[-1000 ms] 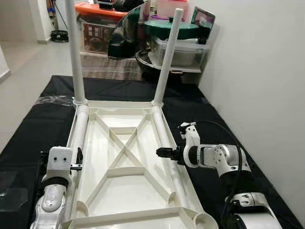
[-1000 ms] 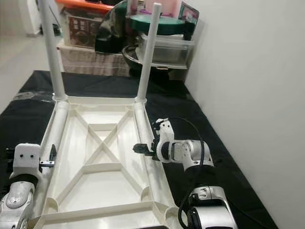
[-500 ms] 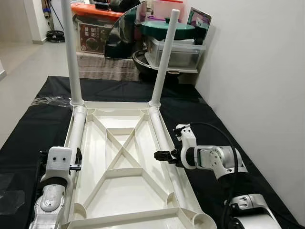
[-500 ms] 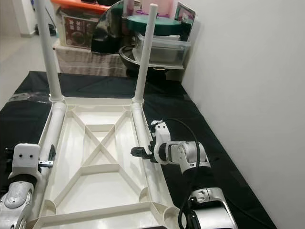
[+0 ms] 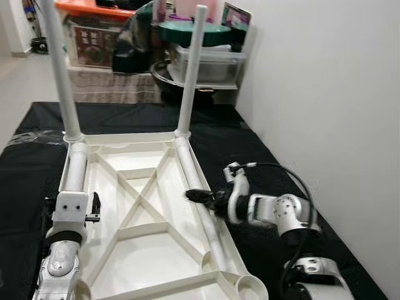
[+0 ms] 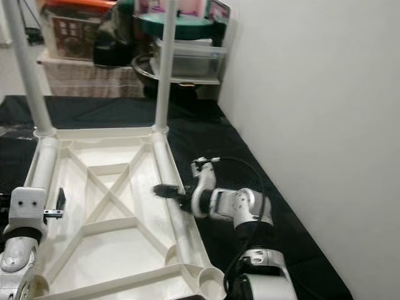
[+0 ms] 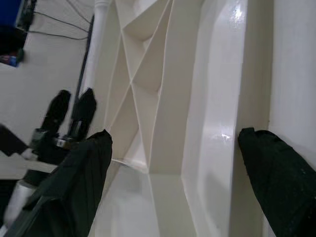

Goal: Building children table

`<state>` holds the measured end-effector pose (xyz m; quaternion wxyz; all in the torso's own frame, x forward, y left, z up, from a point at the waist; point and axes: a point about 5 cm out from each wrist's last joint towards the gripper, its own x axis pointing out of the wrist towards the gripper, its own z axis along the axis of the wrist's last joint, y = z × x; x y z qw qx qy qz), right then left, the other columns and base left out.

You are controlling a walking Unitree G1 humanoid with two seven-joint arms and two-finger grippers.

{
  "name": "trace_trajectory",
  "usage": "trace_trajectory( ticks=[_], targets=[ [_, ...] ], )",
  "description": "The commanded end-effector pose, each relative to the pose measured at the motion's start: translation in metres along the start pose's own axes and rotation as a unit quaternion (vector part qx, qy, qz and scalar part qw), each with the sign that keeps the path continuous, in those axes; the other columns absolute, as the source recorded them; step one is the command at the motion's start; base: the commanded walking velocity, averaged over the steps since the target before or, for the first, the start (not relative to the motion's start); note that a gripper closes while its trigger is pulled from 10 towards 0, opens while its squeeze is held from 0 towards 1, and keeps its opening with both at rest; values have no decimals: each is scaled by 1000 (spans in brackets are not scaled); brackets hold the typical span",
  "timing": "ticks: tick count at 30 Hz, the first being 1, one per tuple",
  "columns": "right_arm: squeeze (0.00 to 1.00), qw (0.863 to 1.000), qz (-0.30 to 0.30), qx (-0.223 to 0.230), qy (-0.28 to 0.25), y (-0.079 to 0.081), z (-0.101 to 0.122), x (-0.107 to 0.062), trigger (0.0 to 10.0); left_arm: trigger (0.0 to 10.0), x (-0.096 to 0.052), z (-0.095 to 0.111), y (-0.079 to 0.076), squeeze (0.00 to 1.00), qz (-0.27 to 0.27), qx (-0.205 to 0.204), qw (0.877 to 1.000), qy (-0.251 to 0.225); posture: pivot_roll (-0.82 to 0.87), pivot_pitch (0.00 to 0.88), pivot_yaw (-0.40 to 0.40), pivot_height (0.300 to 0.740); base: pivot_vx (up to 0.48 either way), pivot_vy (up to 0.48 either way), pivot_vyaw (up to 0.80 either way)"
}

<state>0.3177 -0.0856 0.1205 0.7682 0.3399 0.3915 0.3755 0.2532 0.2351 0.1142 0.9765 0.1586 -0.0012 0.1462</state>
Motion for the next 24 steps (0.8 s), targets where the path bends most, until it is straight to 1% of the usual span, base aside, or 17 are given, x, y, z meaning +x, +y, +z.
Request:
trace_trajectory(
  ticks=[1,4,7,9,11,12,13,14,15,16,17,19,20,21,22,23,24],
  targets=[
    [0,998,4,39,54,-7,-24,9,10000,10000,-1,-4,-2,0,-7,4,1000,10,84,0,-118,740,0,0,0],
    [0,998,-6,30,57,-10,-26,8,10000,10000,-2,-4,-2,0,-6,4,1000,10,82,0,-117,740,0,0,0],
    [0,996,-64,-30,63,-21,-27,4,10000,10000,-3,-5,-4,0,-8,3,1000,11,78,0,-114,740,0,0,0],
    [0,996,-64,-30,63,-21,-27,4,10000,10000,-3,-5,-4,0,-8,3,1000,11,78,0,-114,740,0,0,0],
    [0,993,-77,-73,54,-17,-16,-1,10000,10000,-3,-5,-4,0,-9,4,1000,11,76,0,-110,740,0,0,0],
    [0,993,-77,-73,54,-17,-16,-1,10000,10000,-3,-5,-4,0,-9,4,1000,11,76,0,-110,740,0,0,0],
    [0,991,-74,-101,45,-8,-6,-6,10000,10000,-2,-4,-3,0,-9,5,1000,11,74,0,-108,740,0,0,0],
    [0,991,-74,-101,45,-8,-6,-6,10000,10000,-2,-4,-3,0,-9,5,1000,11,74,0,-108,740,0,0,0],
    [0,981,-95,-164,33,0,7,-11,10000,10000,-2,-5,-2,0,-10,7,1000,11,70,0,-104,740,0,0,0],
    [0,981,-95,-164,33,0,7,-11,10000,10000,-2,-5,-2,0,-10,7,1000,11,70,0,-104,740,0,0,0],
    [0,943,-158,-294,18,12,28,-23,10000,10000,-1,-5,-3,0,-12,8,1000,10,65,0,-101,740,0,0,0],
    [0,943,-158,-294,18,12,28,-23,10000,10000,-1,-5,-3,0,-12,8,1000,10,65,0,-101,740,0,0,0],
    [0,927,-177,-331,13,16,34,-26,10000,10000,-1,-4,-4,0,-13,8,1000,10,60,0,-100,740,0,0,0],
    [0,918,-187,-349,5,21,40,-29,10000,10000,-1,-4,-5,0,-14,7,1000,10,60,0,-100,740,0,0,0],
    [0,918,-187,-349,5,21,40,-29,10000,10000,-1,-4,-5,0,-14,7,1000,10,60,0,-100,740,0,0,0],
    [0,915,-188,-357,-5,28,44,-32,10000,10000,-1,-4,-6,0,-15,6,1000,9,52,0,-97,740,0,0,0],
    [0,918,-179,-353,-19,37,48,-33,10000,10000,-1,-4,-6,0,-16,5,1000,9,50,0,-96,740,0,0,0]
  ],
)
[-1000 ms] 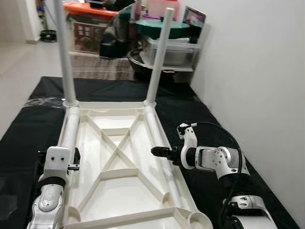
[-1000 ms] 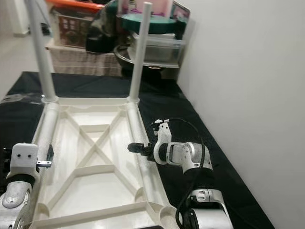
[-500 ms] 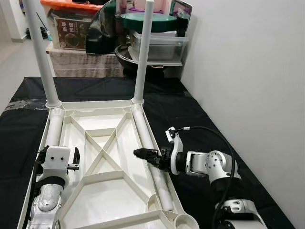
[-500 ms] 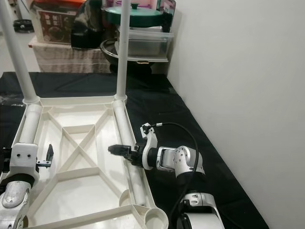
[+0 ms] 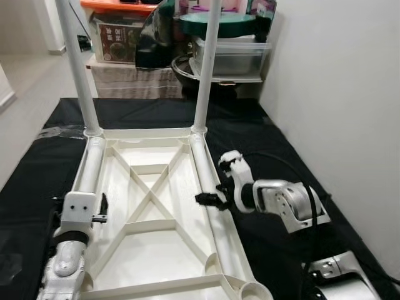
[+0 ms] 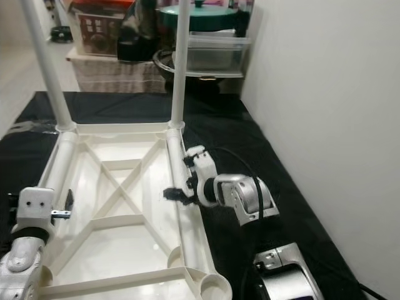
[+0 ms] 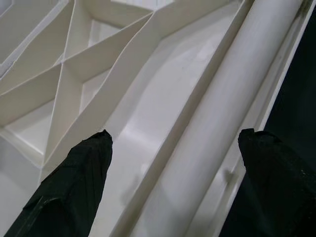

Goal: Building children table

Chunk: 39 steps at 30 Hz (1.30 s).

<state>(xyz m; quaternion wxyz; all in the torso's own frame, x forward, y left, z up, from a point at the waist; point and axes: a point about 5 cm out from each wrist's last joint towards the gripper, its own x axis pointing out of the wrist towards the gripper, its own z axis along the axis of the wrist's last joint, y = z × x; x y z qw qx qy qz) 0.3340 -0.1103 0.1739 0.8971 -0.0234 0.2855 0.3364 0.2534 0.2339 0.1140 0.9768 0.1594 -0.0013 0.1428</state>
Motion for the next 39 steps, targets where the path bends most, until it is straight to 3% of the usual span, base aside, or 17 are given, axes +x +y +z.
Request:
trace_trajectory(
  ticks=[1,6,13,16,17,20,21,22,23,24,28,29,31,32,34,35,39],
  targets=[
    [0,1000,1,-3,-12,5,9,-4,10000,10000,0,-4,-5,0,-13,5,1000,10,50,0,-96,740,0,0,0],
    [0,1000,10,3,-26,12,16,-9,10000,10000,0,-4,-6,0,-15,3,1000,10,45,0,-95,740,0,0,0],
    [0,999,-23,-32,28,10,-15,-8,10000,10000,1,-5,-6,0,-14,3,1000,10,40,0,-101,740,0,0,0],
    [0,998,-31,-33,42,10,-24,-8,9216,10000,1,-6,-6,0,-13,1,1000,12,40,0,-101,740,0,0,0],
    [0,998,-34,-33,46,10,-27,-8,6235,10000,0,-6,-6,0,-13,1,1000,12,40,0,-101,740,0,0,0],
    [0,997,-42,-28,52,7,-31,-8,6235,10000,0,-6,-7,0,-13,1,1000,12,36,0,-105,740,0,0,0],
    [0,997,-53,-17,57,4,-34,-8,9843,10000,0,-6,-8,0,-14,0,1000,12,35,0,-105,740,0,0,0],
    [0,996,-63,-6,56,1,-35,-8,4627,10000,0,-6,-8,0,-14,0,1000,12,35,0,-105,740,0,0,0],
    [0,996,-63,-6,56,1,-35,-8,4627,10000,0,-6,-8,0,-14,0,1000,12,35,0,-105,740,0,0,0],
    [0,996,-74,2,55,-2,-35,-7,10000,10000,1,-6,-8,0,-14,0,1000,11,34,0,-104,740,0,0,0],
    [0,996,-75,19,46,-2,-33,-6,10000,10000,2,-6,-8,0,-14,0,1000,10,35,0,-105,740,0,0,0],
    [0,997,-67,26,41,0,-32,-6,0,10000,2,-6,-8,0,-14,0,1000,10,37,0,-108,740,0,0,0],
    [0,997,-64,32,39,1,-32,-7,0,10000,2,-6,-8,0,-13,0,1000,10,37,0,-111,740,0,0,0],
    [0,996,-68,33,43,2,-34,-6,6275,10000,2,-6,-8,0,-12,0,1000,11,37,0,-112,740,0,0,0],
    [0,996,-71,31,48,2,-35,-5,6275,10000,1,-7,-8,0,-12,0,1000,11,37,0,-112,740,0,0,0],
    [0,995,-75,28,53,1,-36,-5,10000,10000,1,-7,-8,0,-12,0,1000,12,36,0,-112,740,0,0,0],
    [0,995,-77,30,55,1,-39,-4,10000,10000,1,-7,-9,0,-12,0,1000,12,36,0,-113,740,0,0,0]
  ],
)
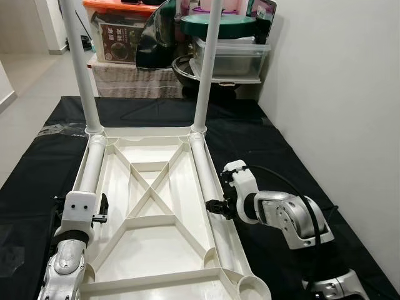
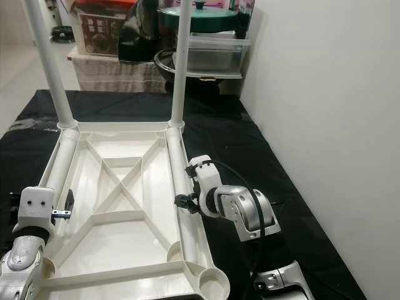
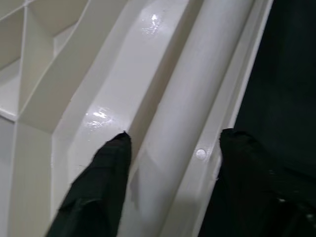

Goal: Building children table

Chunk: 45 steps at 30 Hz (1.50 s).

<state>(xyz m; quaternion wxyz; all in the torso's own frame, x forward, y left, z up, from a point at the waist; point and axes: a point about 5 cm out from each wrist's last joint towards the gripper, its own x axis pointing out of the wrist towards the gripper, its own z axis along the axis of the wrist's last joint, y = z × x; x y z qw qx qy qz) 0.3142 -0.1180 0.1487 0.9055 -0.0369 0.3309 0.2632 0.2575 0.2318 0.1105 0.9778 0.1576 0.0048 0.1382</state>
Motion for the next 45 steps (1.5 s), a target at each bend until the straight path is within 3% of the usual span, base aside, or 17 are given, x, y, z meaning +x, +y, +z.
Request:
trace_trajectory(
  ticks=[1,2,4,5,9,23,24,25,27,34,35,36,37,40,43,44,45],
  targets=[
    [0,1000,-6,5,11,-2,-6,0,10000,10000,-2,-5,-5,0,-7,1,1000,7,36,0,-113,740,0,0,0],
    [0,1000,0,8,8,0,-6,0,0,10000,-2,-5,-5,0,-7,1,1000,7,36,0,-114,740,0,0,0],
    [0,1000,-4,12,10,0,-8,0,0,10000,-2,-5,-5,0,-6,1,1000,6,34,0,-114,740,0,0,0],
    [0,1000,-11,13,18,-1,-11,2,10000,10000,-2,-5,-5,0,-6,1,1000,6,32,0,-114,740,0,0,0],
    [0,998,-40,17,39,-7,-22,6,10000,10000,-2,-5,-5,0,-7,1,1000,5,33,0,-116,740,0,0,0],
    [0,993,-40,45,99,-9,-50,13,10000,10000,-4,-6,-6,0,-6,2,1000,9,28,0,-129,740,0,0,0],
    [427,992,-52,55,100,-12,-53,14,10000,10000,-4,-6,-6,0,-5,2,1000,9,28,0,-130,740,0,0,0],
    [992,991,-58,64,101,-15,-55,14,10000,10000,-4,-6,-6,0,-5,1,1000,9,28,0,-131,740,0,0,0],
    [1000,990,-61,67,103,-16,-56,14,10000,10000,-5,-7,-6,0,-5,2,1000,10,26,0,-130,740,0,0,0],
    [1000,987,-60,77,124,-16,-63,15,10000,10000,-5,-7,-7,0,-5,2,1000,10,24,0,-135,740,0,0,0],
    [584,987,-54,81,131,-15,-64,16,10000,10000,-5,-7,-7,0,-5,2,1000,10,24,0,-135,740,0,0,0],
    [584,987,-54,81,131,-15,-64,16,10000,10000,-5,-7,-7,0,-5,2,1000,10,24,0,-135,740,0,0,0],
    [0,986,-52,84,137,-15,-67,16,10000,10000,-5,-7,-7,0,-5,2,1000,10,22,0,-137,740,0,0,0],
    [0,983,-65,89,144,-19,-72,17,10000,10000,-5,-8,-8,0,-5,1,1000,12,20,0,-140,740,0,0,0],
    [0,982,-78,122,123,-25,-69,18,10000,10000,-6,-9,-8,0,-4,1,1000,14,20,0,-140,740,0,0,0],
    [0,982,-81,127,115,-27,-66,17,8941,10000,-6,-9,-8,0,-5,1,1000,14,20,0,-140,740,0,0,0],
    [0,982,-81,127,115,-27,-66,17,8941,10000,-6,-9,-8,0,-5,1,1000,14,20,0,-140,740,0,0,0]
  ],
)
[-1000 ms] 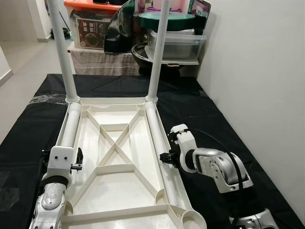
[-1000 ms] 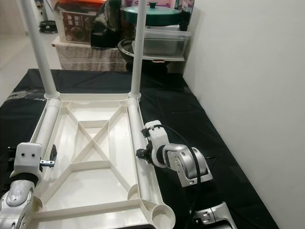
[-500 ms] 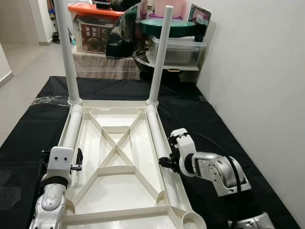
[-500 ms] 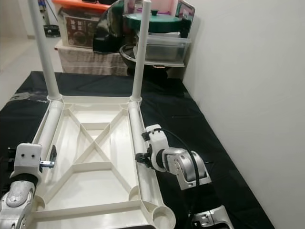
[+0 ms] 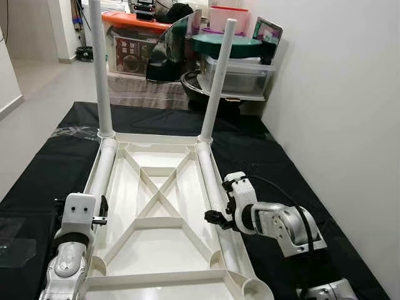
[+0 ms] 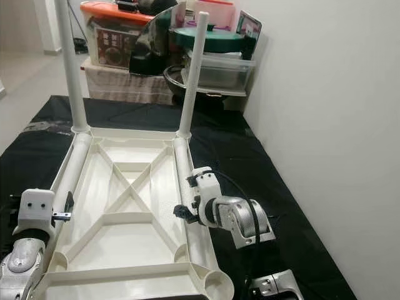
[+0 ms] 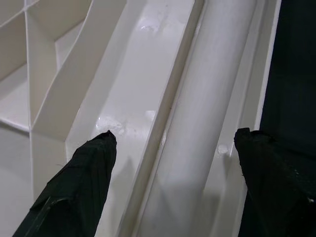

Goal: Building children table

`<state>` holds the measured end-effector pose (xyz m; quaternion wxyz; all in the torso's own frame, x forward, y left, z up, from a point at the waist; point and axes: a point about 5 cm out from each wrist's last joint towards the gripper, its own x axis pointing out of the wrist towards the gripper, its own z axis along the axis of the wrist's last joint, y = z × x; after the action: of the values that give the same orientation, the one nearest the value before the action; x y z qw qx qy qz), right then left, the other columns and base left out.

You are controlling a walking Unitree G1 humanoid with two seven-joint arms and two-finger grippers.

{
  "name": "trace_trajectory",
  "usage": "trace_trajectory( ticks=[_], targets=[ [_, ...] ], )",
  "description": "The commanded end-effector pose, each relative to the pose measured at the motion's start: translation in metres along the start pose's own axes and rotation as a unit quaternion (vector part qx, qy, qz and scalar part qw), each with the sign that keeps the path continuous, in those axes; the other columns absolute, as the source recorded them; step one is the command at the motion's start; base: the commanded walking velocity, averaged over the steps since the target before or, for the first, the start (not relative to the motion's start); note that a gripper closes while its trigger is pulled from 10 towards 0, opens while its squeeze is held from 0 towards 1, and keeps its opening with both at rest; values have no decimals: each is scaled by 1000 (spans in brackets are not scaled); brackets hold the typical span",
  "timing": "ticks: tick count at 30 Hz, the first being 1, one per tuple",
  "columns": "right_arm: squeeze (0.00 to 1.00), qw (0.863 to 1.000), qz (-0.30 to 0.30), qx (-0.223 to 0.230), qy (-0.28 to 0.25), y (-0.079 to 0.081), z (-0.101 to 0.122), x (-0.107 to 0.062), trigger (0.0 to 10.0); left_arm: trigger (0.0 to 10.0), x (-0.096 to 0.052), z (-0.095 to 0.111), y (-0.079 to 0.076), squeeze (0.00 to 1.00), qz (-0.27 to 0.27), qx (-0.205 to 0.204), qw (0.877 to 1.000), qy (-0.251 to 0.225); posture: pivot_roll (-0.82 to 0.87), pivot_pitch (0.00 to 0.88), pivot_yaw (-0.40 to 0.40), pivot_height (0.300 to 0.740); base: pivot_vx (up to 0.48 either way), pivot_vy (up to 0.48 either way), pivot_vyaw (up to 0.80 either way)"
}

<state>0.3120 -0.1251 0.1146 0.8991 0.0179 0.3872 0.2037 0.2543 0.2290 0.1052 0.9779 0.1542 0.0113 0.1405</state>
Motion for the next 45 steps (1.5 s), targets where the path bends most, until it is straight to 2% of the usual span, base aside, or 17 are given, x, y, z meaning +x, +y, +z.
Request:
trace_trajectory(
  ticks=[1,2,6,7,9,12,16,24,36,37,38,39,40,41,45],
  targets=[
    [0,995,-55,46,66,-25,-31,5,8941,10000,-2,-5,-5,0,-6,4,1000,7,20,0,-140,740,0,0,0],
    [0,995,-57,53,54,-27,-27,3,0,10000,-2,-5,-5,0,-7,4,1000,7,15,0,-135,740,0,0,0],
    [0,995,-60,66,49,-30,-23,0,0,10000,-2,-5,-5,0,-8,4,1000,7,10,0,-134,740,0,0,0],
    [0,995,-57,63,55,-30,-23,-2,10000,10000,-2,-5,-5,0,-9,4,1000,6,7,0,-134,740,0,0,0],
    [0,995,-57,63,55,-30,-23,-2,10000,10000,-2,-5,-5,0,-9,4,1000,6,7,0,-134,740,0,0,0],
    [0,995,-54,51,66,-30,-24,-10,10000,10000,-2,-4,-6,0,-11,4,1000,6,-7,0,-136,740,0,0,0],
    [0,994,-50,60,77,-30,-28,-13,10000,10000,-2,-4,-7,0,-11,4,1000,6,-7,0,-136,740,0,0,0],
    [0,987,-66,69,126,-36,-61,-16,10000,10000,-3,-5,-6,0,-11,5,1000,8,-15,0,-137,740,0,0,0],
    [0,987,-62,71,132,-36,-65,-20,10000,10000,-3,-6,-7,0,-12,4,1000,7,-22,0,-137,740,0,0,0],
    [0,987,-62,76,129,-36,-65,-20,0,10000,-3,-6,-8,0,-12,4,1000,7,-19,0,-139,740,0,0,0],
    [0,987,-62,76,129,-36,-65,-20,0,10000,-3,-6,-8,0,-12,4,1000,7,-19,0,-139,740,0,0,0],
    [0,987,-65,81,125,-37,-64,-20,1529,10000,-2,-6,-8,0,-12,4,1000,6,-14,0,-142,740,0,0,0],
    [0,986,-68,90,120,-37,-62,-19,8431,10000,-2,-6,-7,0,-11,5,1000,6,-14,0,-142,740,0,0,0],
    [0,986,-67,102,113,-37,-58,-18,10000,10000,-2,-6,-7,0,-10,5,1000,6,-14,0,-142,740,0,0,0],
    [0,986,-55,125,97,-33,-46,-20,10000,10000,-2,-6,-6,0,-10,5,1000,6,-12,0,-143,740,0,0,0]
  ],
)
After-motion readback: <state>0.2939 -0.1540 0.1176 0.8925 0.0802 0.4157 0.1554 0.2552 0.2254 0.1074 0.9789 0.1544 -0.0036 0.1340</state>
